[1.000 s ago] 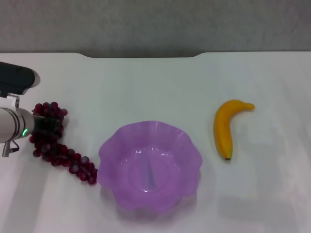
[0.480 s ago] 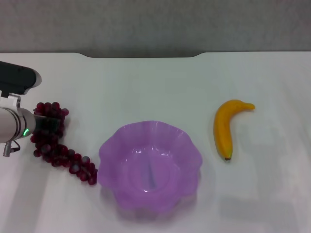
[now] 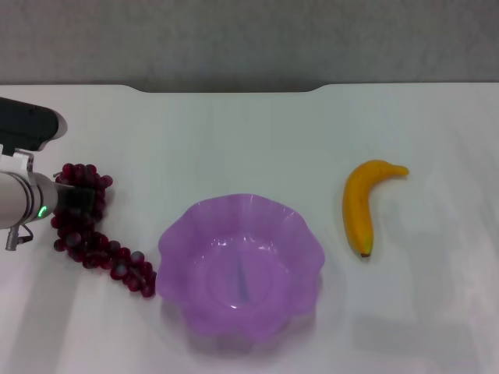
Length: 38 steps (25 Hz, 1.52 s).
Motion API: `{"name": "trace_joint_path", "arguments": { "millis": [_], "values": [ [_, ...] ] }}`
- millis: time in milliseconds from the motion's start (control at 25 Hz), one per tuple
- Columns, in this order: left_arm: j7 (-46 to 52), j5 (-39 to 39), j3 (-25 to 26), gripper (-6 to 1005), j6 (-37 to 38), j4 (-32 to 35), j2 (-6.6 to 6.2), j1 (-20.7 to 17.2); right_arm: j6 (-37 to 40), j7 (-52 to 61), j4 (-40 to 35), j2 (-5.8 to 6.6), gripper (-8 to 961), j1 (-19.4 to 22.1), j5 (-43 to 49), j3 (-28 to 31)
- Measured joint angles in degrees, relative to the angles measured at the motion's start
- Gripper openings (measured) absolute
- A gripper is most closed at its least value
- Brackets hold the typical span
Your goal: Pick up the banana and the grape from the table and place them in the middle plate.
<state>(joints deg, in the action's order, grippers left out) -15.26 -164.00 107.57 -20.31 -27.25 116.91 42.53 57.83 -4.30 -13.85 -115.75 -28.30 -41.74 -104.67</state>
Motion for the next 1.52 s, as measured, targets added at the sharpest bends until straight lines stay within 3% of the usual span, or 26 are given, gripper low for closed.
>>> {"name": "trace_joint_path", "arguments": {
  "millis": [520, 1120, 1320, 1520],
  "values": [
    [-0.03, 0.01, 0.0, 289, 0.68, 0.0, 0.08, 0.0, -0.08, 0.0, 0.06, 0.07, 891, 0.0, 0.0, 0.0],
    [0.02, 0.0, -0.22, 267, 2.66, -0.06, 0.09, -0.45, -0.09, 0.0, 0.06, 0.09, 892, 0.0, 0.0, 0.0],
    [0.7, 1.53, -3.44, 260, 5.41, -0.6, 0.22, -1.48, -0.09, 0.0, 0.19, 0.09, 892, 0.33, 0.0, 0.0],
    [0.7, 6.35, -8.07, 256, 5.16, -6.35, -0.01, -4.58, -0.09, 0.0, 0.22, 0.16, 892, 0.63, 0.0, 0.0]
  ]
}}
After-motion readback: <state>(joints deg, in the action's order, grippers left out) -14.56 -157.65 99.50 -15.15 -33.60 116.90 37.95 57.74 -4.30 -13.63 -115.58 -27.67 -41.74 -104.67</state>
